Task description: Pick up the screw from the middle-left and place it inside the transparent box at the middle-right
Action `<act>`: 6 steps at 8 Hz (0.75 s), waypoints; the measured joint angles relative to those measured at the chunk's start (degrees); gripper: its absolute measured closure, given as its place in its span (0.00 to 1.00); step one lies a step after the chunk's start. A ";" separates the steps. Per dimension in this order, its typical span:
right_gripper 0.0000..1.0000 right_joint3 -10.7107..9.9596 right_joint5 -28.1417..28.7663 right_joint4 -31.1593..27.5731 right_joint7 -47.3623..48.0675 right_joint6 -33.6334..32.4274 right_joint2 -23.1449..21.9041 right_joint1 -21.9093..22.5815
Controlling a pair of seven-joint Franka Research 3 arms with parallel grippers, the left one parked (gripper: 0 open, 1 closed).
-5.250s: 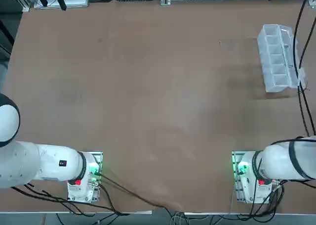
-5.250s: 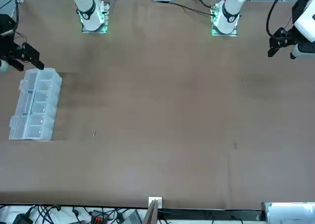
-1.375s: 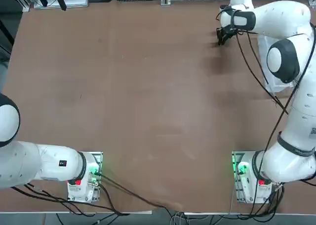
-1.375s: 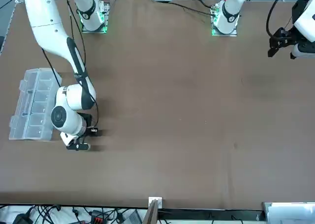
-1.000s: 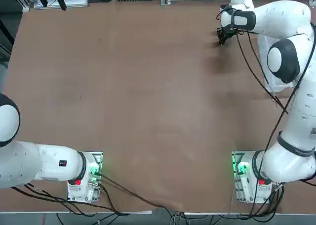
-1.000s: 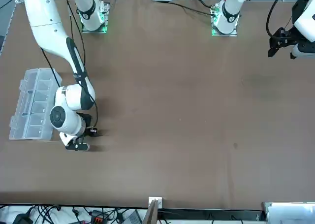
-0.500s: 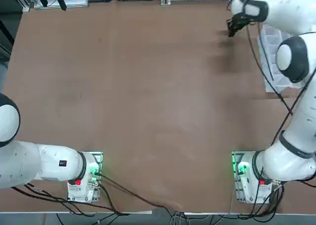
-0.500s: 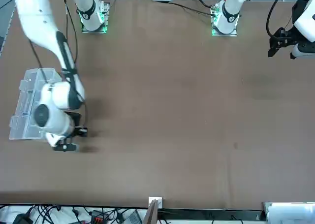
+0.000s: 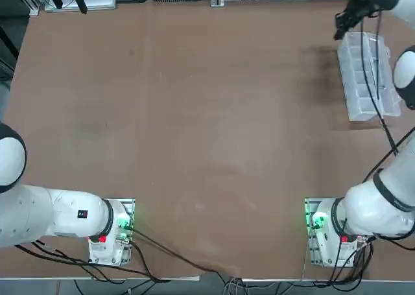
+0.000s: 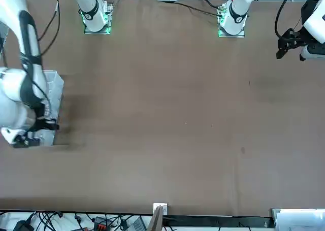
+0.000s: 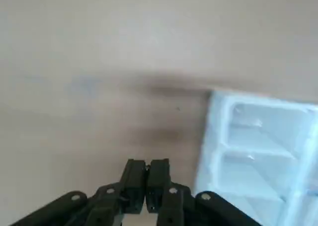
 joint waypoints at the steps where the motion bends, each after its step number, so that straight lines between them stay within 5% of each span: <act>1: 0.95 -0.02 -0.37 -0.59 -2.00 -1.03 -1.04 -2.13; 6: 0.95 -0.01 -1.05 -4.13 -6.36 1.79 -0.72 -8.92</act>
